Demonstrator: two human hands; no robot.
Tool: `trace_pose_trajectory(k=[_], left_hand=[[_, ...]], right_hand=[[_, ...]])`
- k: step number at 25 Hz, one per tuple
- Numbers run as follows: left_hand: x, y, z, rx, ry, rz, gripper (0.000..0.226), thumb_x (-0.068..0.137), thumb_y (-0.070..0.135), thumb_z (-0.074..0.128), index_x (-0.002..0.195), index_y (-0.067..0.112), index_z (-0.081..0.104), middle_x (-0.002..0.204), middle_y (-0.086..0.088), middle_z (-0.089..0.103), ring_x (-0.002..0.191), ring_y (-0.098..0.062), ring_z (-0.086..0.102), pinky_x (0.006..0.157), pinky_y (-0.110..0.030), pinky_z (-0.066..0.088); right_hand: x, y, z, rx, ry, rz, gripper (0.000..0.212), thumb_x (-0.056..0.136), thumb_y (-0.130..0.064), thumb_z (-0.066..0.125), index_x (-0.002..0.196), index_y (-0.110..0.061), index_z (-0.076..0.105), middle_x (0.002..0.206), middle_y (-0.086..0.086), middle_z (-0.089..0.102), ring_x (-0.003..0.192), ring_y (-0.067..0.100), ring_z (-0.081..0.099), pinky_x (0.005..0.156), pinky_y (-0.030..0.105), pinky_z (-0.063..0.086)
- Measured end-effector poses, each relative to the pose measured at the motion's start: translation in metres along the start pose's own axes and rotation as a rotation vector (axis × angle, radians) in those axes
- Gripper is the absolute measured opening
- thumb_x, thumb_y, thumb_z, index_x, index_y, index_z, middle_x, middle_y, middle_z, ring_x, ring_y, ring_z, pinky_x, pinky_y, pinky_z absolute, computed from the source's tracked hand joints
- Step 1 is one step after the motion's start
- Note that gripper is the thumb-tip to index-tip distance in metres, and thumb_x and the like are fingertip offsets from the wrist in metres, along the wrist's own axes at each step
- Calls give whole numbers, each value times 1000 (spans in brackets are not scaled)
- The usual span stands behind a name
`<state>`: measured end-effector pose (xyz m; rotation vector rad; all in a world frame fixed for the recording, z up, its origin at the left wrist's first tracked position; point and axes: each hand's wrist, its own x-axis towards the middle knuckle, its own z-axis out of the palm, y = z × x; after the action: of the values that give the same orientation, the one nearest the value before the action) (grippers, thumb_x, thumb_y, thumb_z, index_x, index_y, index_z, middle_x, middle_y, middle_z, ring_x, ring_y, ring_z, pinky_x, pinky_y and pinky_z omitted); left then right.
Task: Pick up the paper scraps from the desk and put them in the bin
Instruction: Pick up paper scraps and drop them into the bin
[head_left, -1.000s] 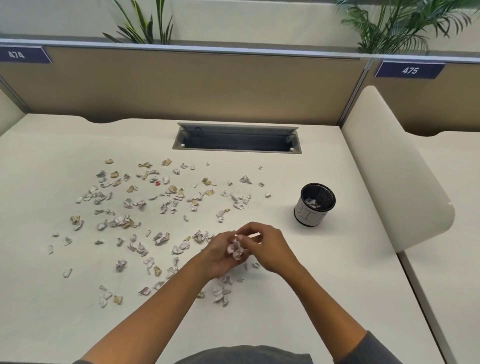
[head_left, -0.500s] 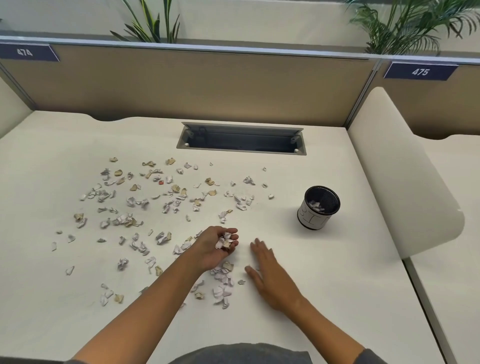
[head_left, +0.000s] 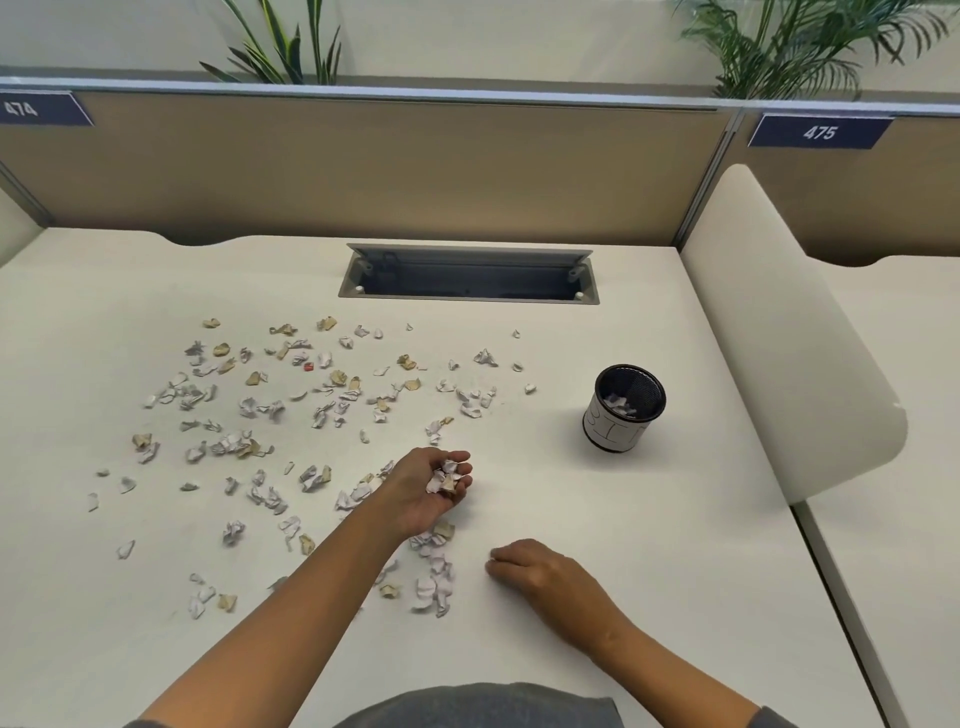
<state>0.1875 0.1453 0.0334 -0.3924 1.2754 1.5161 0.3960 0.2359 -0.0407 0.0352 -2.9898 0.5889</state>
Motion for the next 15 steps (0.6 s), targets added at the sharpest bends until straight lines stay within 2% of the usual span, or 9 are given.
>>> trace_pose_trajectory(k=[2,4,7,9,12,15], left_hand=[[0,0,6,-4,-10,5,23,97,7,38,92,-1,59,77,-11,55,65,-20,51,58,-23,43],[1,-1,15,5,-21,8,23,96,6,38,91,-1,59,75,-11,54,64,-19,50,58,-23,42],[1,0,31,3,-33,15,24,96,6,37,90,0,59,67,-8,54,62,-19,49,54,-22,43],[1,1,43,-1,-47,22,24,96,6,36,88,1,59,63,-7,55,61,-19,49,55,-22,42],[2,5,71,0,-84,36,24,97,7,36,88,1,58,68,-8,53,61,-20,49,58,-23,40],[5,13,108,13,-138,63,24,96,7,37,86,2,58,69,-8,52,60,-20,50,57,-22,42]], right_hand=[[4,8,-7,-26,-21,75,22,98,-12,55,117,-14,67,121,1,65,111,19,61,82,31,56],[7,18,-16,66,28,227,21,101,-15,49,113,-16,67,115,-3,64,108,15,59,87,28,50],[12,32,-41,455,242,624,11,93,-14,65,94,-19,75,95,-12,71,89,1,66,81,18,51],[14,42,-55,713,343,776,9,88,-14,73,86,-22,77,86,-11,76,82,1,70,77,13,51],[20,50,-82,1009,456,824,7,87,-14,75,89,-20,79,86,-2,78,85,13,74,81,20,57],[31,66,-115,1018,634,783,7,87,-15,75,91,-20,79,88,-4,78,85,6,73,77,14,55]])
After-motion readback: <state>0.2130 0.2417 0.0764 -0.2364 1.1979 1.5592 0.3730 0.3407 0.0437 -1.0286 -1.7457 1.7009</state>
